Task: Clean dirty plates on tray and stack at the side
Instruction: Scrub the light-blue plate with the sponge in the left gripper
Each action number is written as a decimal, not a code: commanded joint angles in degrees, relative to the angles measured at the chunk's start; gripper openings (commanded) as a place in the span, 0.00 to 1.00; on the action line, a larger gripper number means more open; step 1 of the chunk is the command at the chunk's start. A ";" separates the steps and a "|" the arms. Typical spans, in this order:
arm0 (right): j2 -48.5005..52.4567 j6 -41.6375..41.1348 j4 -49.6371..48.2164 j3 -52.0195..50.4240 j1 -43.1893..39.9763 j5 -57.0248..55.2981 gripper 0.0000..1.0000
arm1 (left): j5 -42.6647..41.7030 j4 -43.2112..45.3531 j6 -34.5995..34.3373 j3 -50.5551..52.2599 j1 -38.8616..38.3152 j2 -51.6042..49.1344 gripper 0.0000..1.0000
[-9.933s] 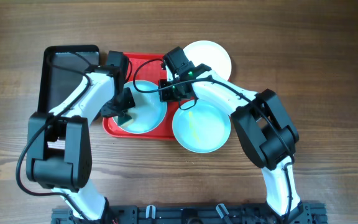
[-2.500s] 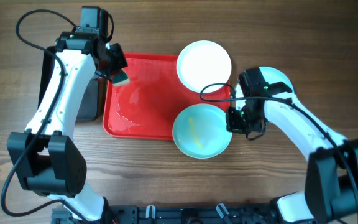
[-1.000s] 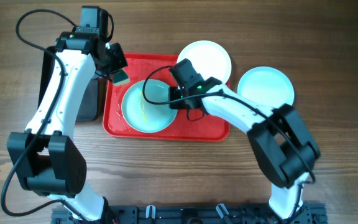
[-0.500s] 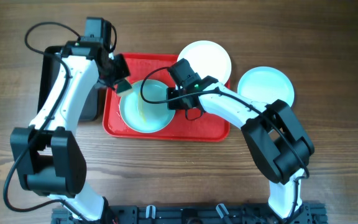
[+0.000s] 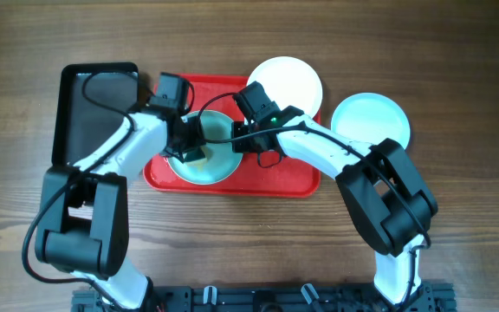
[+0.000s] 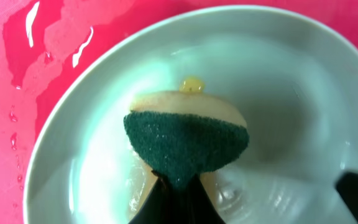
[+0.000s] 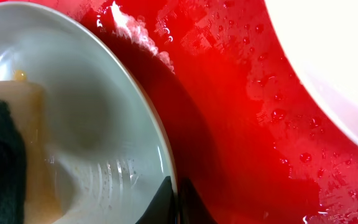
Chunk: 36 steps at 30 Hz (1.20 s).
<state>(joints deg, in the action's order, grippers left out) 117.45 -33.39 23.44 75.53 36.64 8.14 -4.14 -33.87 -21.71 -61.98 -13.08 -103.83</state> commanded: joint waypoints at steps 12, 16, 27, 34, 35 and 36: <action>1.22 0.00 -0.44 1.03 0.07 0.96 0.04 | -23.80 1.77 18.29 5.49 -5.20 -0.76 0.04; 1.22 -0.02 -0.44 1.03 0.07 0.96 0.04 | -11.34 0.76 12.17 5.49 -3.45 -0.76 0.04; 1.22 0.02 -0.26 1.03 0.07 0.96 0.04 | 24.39 2.08 -8.70 5.49 3.06 -0.76 0.04; 1.22 0.00 -0.26 1.03 0.07 0.96 0.04 | 22.53 7.50 -5.77 5.11 3.08 -0.76 0.04; 1.22 0.02 -0.26 1.03 0.07 0.96 0.04 | 20.15 8.87 -3.78 4.83 3.08 -0.76 0.04; 1.22 0.02 -0.26 1.03 0.07 0.98 0.04 | 18.16 9.66 -2.60 4.50 3.08 -0.76 0.04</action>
<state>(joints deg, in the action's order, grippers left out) 117.67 -33.39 22.17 75.92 37.19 10.28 10.70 -26.85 -27.79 -58.33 -11.66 -102.32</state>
